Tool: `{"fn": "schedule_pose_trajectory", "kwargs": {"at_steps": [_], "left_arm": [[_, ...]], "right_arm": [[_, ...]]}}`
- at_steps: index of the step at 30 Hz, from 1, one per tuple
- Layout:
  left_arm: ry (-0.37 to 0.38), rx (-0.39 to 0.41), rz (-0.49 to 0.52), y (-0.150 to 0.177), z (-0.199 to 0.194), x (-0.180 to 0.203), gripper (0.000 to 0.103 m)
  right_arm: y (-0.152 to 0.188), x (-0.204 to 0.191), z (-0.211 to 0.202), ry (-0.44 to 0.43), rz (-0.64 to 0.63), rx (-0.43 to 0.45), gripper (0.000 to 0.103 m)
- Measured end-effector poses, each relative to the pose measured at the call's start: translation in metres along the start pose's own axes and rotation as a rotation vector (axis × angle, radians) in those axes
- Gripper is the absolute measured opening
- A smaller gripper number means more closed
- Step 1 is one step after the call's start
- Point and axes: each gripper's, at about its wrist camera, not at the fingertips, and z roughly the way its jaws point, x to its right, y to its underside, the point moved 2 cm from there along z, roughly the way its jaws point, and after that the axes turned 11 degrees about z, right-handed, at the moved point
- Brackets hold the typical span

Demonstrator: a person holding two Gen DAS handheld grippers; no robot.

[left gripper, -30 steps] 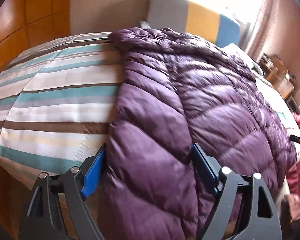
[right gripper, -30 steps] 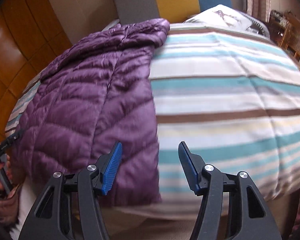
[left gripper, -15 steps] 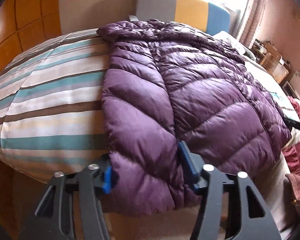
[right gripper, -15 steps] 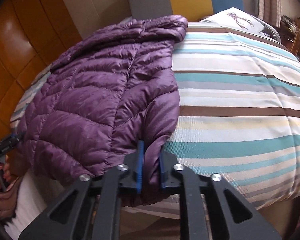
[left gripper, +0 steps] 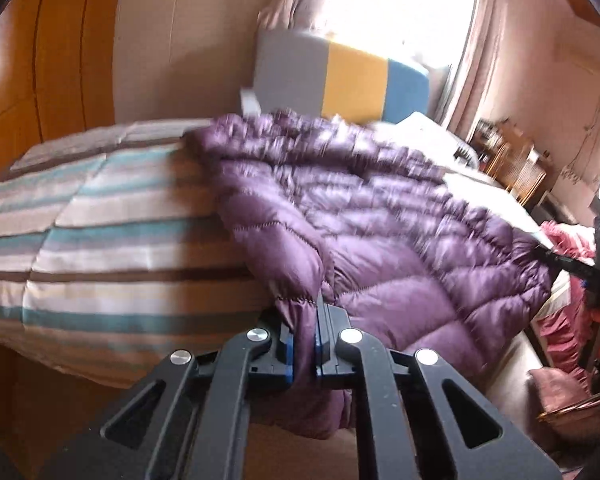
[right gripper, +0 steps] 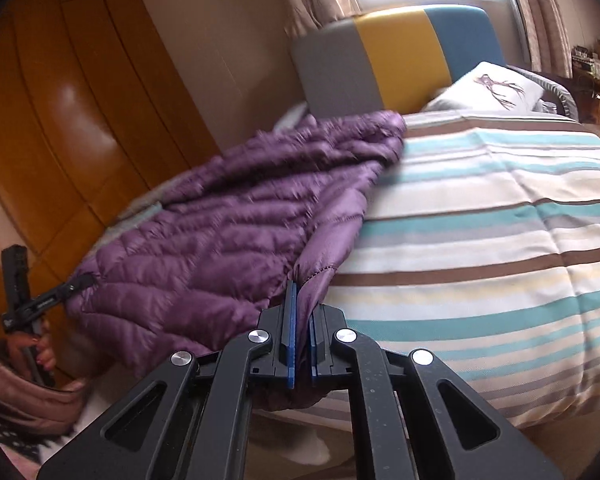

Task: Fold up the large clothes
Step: 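Grasp the hem with the left gripper while the right gripper grasps the hem, then lift the hem with both grippers and fold it toward the collar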

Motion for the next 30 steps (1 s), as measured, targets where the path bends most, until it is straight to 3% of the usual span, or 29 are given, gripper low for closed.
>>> {"fn": "schedule_pose_trajectory", "kwargs": {"at_steps": [7,16,21,30], "left_arm": [[0.049,0.147,-0.034,-0.018,-0.052,-0.003,0.005],[0.105,0.346,-0.088,-0.047,-0.113,-0.016,0.005],[0.092,0.355,-0.094,-0.068,-0.102,-0.027,0.006],[0.035,0.302,-0.172,-0.104,-0.029,-0.058,0.006]], "right_arm": [[-0.015,-0.004,-0.038,-0.124,0.06,0.068,0.004],[-0.038,-0.011,-0.095,-0.248,0.076,0.22,0.004],[-0.065,-0.005,-0.086,-0.244,0.091,0.263,0.004],[-0.119,0.001,-0.011,-0.134,0.124,0.278,0.004]]}}
